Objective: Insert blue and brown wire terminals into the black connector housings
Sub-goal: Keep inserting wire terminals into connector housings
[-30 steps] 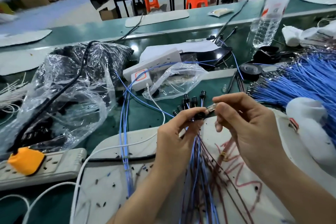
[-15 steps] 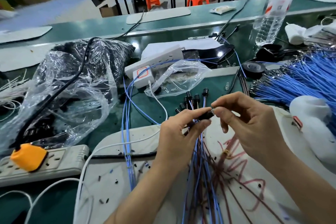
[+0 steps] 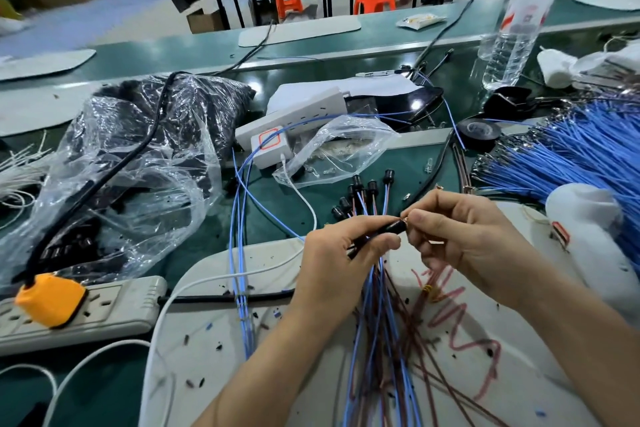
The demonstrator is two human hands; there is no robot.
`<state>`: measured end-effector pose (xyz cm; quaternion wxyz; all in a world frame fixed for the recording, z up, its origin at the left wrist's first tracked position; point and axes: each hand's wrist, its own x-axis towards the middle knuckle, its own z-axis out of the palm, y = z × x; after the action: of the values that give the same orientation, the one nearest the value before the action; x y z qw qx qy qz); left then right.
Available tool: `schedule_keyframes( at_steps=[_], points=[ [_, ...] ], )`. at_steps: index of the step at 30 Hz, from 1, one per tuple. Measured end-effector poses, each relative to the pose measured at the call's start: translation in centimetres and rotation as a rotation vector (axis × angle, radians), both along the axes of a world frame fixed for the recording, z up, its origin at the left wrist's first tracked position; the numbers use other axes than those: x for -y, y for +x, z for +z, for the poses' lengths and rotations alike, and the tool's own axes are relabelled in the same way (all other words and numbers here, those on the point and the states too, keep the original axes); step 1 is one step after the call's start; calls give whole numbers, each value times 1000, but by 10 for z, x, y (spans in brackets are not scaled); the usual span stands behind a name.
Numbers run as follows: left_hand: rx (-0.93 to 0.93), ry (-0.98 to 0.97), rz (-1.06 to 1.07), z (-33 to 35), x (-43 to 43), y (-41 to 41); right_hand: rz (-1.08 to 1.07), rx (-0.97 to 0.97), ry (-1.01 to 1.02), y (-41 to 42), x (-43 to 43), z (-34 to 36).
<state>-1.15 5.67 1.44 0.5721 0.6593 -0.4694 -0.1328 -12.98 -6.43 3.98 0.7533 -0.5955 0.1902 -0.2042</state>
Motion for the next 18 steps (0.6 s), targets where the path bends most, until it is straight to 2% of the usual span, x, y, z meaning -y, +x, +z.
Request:
schedule_keyframes(
  at_steps=[6,14,18],
  points=[
    [-62,46,-95,4,-3,2,64,-60,-205,-3,4,1],
    [-91,65,-135,3,-3,3,145,-76,11,-5,9,1],
    [-127,81,-150,3,-3,4,139,-91,-134,-5,9,0]
  ],
)
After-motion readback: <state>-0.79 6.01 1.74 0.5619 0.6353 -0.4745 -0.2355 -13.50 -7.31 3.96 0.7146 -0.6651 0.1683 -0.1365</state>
